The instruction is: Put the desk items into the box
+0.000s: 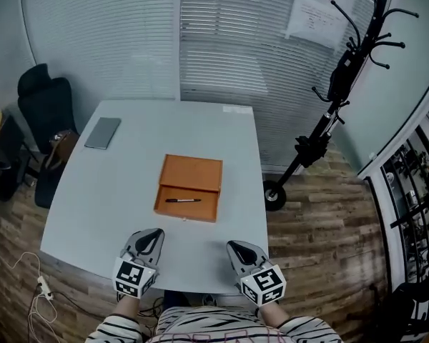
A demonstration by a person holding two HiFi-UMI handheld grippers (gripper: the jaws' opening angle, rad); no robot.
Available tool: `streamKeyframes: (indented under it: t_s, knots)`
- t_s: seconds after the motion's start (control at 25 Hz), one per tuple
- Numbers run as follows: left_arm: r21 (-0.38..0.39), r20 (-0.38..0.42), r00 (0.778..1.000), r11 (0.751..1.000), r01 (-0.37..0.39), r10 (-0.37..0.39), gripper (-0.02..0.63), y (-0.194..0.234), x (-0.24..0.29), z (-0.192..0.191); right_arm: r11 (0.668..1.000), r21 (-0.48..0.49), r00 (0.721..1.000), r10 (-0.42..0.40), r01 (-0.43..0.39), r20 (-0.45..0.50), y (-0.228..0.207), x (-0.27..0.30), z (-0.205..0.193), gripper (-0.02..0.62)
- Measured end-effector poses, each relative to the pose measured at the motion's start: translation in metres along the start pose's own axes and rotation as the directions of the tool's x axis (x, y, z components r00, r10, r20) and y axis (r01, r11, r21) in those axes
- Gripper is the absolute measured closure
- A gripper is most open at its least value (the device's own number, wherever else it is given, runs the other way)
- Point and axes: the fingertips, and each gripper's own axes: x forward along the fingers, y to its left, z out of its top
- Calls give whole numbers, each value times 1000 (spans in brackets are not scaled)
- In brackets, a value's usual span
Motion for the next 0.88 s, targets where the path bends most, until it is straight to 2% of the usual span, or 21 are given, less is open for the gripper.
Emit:
streamKeyframes:
  t_s: [0.52, 0.88]
  knots:
    - [-31, 17, 996, 995, -90, 91, 584, -25, -51, -6, 997, -34, 998, 66, -66, 3, 13, -8, -4, 571]
    - [-21, 2, 994, 994, -111, 111, 584, -38, -61, -12, 995, -46, 996, 91, -91, -2, 17, -13, -8, 571]
